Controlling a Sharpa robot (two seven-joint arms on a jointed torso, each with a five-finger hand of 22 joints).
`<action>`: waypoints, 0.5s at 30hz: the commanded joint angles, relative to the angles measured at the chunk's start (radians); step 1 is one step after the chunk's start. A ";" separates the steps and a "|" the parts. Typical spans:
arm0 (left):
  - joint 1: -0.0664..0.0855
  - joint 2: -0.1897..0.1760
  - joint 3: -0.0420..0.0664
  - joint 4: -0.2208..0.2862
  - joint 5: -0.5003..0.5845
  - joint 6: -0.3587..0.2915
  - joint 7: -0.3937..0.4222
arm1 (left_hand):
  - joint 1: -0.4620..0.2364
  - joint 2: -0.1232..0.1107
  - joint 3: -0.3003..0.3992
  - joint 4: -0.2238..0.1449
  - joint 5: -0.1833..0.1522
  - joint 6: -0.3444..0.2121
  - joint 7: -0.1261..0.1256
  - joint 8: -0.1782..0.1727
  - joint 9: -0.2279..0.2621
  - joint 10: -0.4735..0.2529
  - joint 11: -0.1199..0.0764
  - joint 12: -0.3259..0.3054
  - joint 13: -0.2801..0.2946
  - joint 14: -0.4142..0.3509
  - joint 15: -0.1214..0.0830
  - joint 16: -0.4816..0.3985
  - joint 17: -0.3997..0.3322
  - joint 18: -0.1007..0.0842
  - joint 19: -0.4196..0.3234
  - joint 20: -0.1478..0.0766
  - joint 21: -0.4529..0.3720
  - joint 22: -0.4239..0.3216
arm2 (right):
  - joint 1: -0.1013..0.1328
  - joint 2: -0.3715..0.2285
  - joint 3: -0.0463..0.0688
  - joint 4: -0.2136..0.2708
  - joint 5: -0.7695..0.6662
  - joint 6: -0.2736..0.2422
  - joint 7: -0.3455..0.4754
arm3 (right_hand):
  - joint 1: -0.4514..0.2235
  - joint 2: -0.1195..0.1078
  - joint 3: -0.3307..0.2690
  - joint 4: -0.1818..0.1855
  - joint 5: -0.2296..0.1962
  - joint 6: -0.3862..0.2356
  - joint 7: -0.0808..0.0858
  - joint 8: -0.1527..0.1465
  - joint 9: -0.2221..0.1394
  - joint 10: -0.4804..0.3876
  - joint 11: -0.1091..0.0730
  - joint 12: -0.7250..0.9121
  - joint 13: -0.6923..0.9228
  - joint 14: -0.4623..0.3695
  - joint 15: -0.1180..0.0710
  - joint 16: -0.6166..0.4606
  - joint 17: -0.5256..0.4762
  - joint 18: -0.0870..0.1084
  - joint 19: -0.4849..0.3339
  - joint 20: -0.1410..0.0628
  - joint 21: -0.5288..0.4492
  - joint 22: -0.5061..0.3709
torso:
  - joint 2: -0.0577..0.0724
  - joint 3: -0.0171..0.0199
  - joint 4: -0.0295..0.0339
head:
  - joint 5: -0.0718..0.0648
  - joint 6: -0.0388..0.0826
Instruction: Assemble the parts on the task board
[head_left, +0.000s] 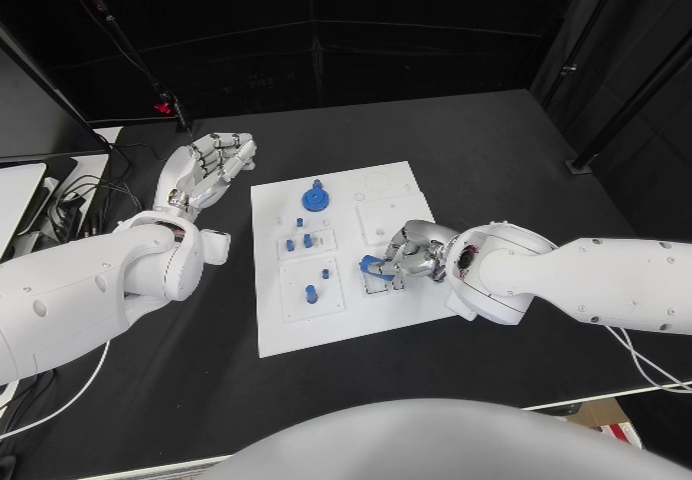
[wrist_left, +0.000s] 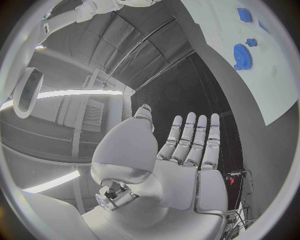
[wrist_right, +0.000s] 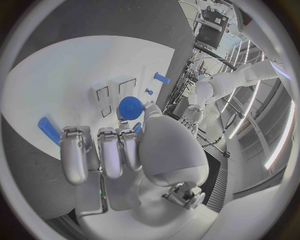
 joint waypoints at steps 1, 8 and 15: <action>0.001 0.000 0.001 0.001 0.001 0.007 0.096 | 0.000 0.007 -0.004 0.000 0.004 -0.005 0.122 0.005 -0.001 -0.008 0.002 0.006 -0.001 -0.006 -0.001 0.004 -0.001 -0.013 0.001 0.000 0.003 -0.001 | 0.001 0.002 0.000 0.002 0.037 -0.009 -0.016 | -0.033 0.001 -0.013 0.002 -0.002 0.048 -0.045 -0.007 0.006 0.104 -0.005 0.003 0.263 0.104 -0.009 0.002 0.263 -0.015 0.106 -0.007 0.003 0.263 | 0.000 0.0002 0.0010 | -0.001 0.000; 0.001 0.000 0.001 0.001 0.001 0.007 0.096 | 0.000 0.007 -0.004 0.000 0.004 -0.005 0.122 0.005 -0.001 -0.008 0.002 0.006 -0.001 -0.006 -0.001 0.004 -0.001 -0.013 0.001 0.000 0.003 -0.001 | 0.001 0.005 0.000 0.004 0.043 -0.005 -0.031 | -0.052 0.012 -0.020 0.002 -0.004 0.047 -0.045 -0.008 0.006 0.104 -0.005 0.003 0.263 0.104 -0.009 0.002 0.263 -0.015 0.106 -0.006 0.003 0.263 | -0.001 0.0000 0.0001 | -0.001 0.000; 0.001 0.000 0.001 0.001 0.001 0.007 0.096 | 0.000 0.007 -0.004 0.000 0.004 -0.005 0.122 0.005 -0.001 -0.008 0.002 0.006 -0.001 -0.006 -0.001 0.004 -0.001 -0.013 0.001 0.000 0.003 -0.001 | 0.001 0.005 0.000 0.004 0.043 0.006 -0.050 | -0.048 0.018 -0.019 -0.002 0.009 0.046 -0.047 -0.008 0.007 0.104 -0.006 0.003 0.263 0.104 -0.009 0.002 0.263 -0.015 0.106 -0.007 0.003 0.263 | -0.001 -0.0001 -0.0001 | -0.006 0.000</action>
